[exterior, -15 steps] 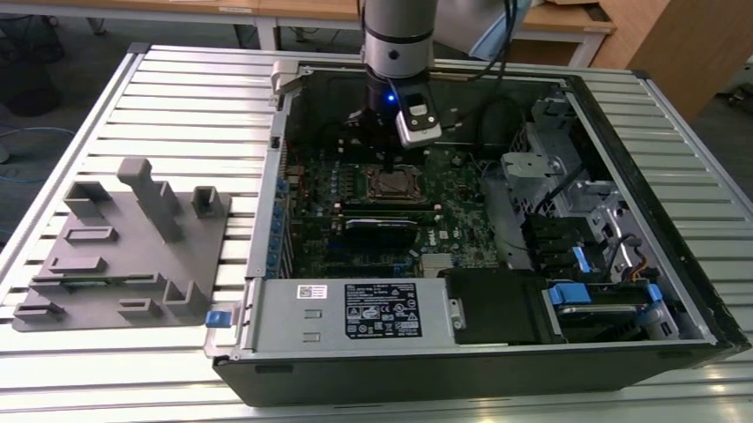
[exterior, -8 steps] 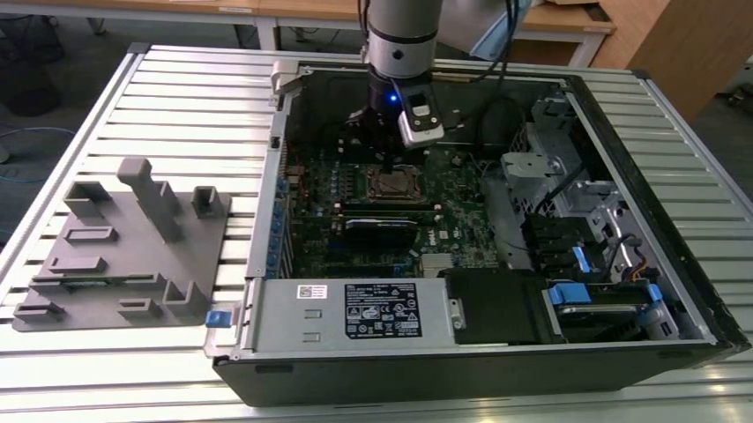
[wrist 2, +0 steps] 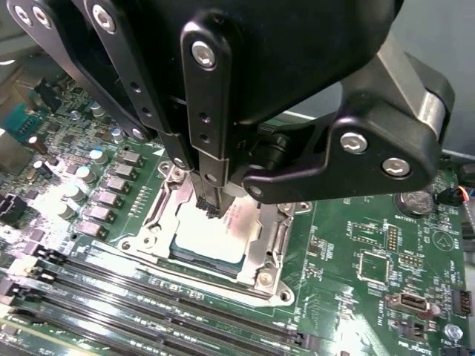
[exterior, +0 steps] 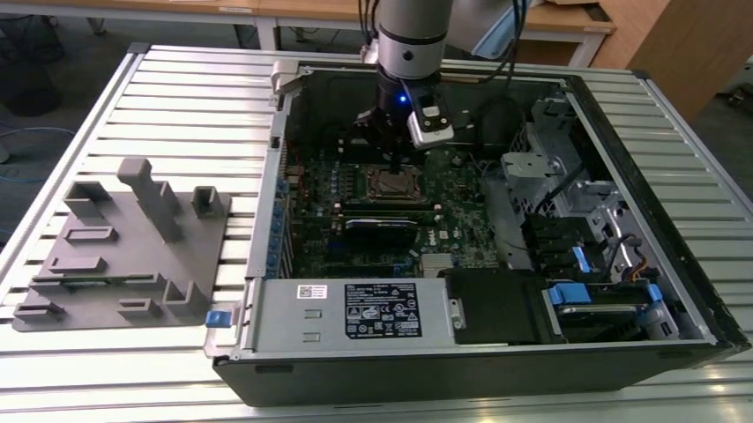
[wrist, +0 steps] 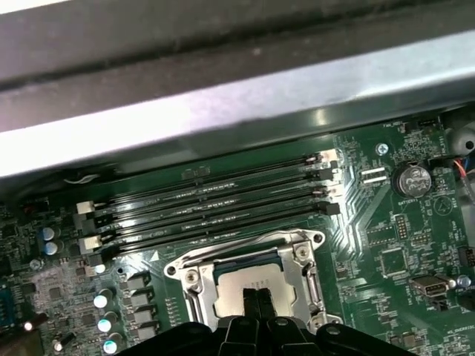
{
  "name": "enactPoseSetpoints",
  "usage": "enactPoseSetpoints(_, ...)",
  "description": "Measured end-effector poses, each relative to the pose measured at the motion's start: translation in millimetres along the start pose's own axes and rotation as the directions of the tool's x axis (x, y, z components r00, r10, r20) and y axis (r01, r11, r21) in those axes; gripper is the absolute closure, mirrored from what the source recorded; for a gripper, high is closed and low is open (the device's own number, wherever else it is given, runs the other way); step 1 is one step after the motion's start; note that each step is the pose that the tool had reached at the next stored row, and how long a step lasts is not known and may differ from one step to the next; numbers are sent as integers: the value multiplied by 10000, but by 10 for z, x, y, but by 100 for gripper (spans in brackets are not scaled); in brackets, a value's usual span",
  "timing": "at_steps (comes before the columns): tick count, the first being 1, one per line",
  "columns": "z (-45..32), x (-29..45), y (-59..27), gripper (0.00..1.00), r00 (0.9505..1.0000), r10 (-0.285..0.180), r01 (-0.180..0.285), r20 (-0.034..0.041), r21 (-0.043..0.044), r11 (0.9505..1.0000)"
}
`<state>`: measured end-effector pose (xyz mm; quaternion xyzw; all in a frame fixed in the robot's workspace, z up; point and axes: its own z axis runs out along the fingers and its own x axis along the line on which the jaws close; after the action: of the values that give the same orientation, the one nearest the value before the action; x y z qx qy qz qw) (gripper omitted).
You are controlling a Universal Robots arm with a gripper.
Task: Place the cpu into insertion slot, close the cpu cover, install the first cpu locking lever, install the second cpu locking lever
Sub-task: 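Install the first cpu locking lever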
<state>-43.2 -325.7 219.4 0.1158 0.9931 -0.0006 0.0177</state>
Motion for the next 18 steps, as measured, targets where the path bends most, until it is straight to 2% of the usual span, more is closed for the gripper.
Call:
enactPoseSetpoints(4, 3, -2, 1, 89, 9999, -146, 146, 0, -5, 9999)
enactPoseSetpoints(11, 28, -3, -4, 89, 9958, -914, 914, 4, -34, 9958)
enactPoseSetpoints(18, 30, -4, -8, 89, 9955, -950, 950, 4, -35, 9955)
